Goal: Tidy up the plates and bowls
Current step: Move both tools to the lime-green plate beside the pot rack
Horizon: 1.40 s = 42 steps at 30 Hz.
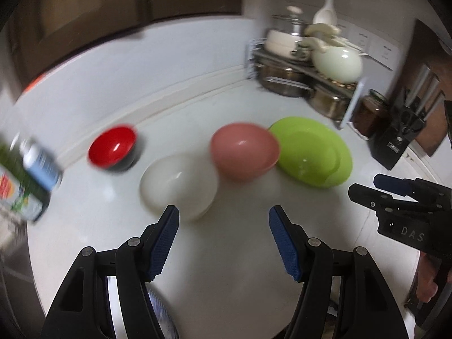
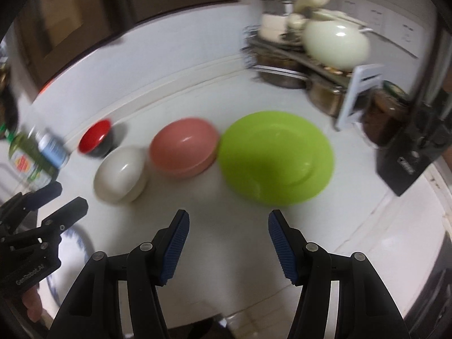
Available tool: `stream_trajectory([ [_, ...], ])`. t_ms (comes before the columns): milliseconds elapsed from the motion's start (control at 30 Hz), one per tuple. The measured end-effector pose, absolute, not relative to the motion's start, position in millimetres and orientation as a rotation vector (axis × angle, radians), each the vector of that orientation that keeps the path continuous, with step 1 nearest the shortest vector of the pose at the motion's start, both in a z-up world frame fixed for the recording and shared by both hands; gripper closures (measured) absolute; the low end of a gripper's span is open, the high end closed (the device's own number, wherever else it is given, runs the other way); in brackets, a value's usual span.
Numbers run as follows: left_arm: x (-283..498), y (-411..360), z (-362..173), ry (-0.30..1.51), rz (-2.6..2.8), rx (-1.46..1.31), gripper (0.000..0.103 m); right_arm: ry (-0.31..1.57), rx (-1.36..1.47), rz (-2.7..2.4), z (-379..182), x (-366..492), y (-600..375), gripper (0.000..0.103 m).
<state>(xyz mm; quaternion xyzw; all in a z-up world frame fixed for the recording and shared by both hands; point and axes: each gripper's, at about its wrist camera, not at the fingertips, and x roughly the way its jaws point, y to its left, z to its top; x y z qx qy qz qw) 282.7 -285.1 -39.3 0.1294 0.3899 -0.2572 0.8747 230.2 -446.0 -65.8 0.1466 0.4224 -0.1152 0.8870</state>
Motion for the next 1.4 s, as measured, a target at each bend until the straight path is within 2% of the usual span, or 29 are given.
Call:
stream_trajectory([
  [367, 329.1, -369.5, -15.8, 0.791, -0.695, 0.419, 0.038, 0.851, 0.448, -0.405, -61.1, 244.8, -516.9, 0.044],
  [600, 373.0, -419.3, -21.9, 0.826, -0.768, 0.493, 0.038, 0.849, 0.478, -0.526, -70.5, 264.5, -550.0, 0.044],
  [1033, 448.8, -513.2, -92.3, 1.011, -0.836, 0.660, 0.038, 0.960, 0.608, -0.693, -122.8, 306.2, -606.8, 0.044],
  [1400, 480.0, -549.2, -149.8, 1.176, -0.850, 0.722, 0.041, 1.068, 0.643, -0.724, -171.0, 317.9, -623.9, 0.044],
])
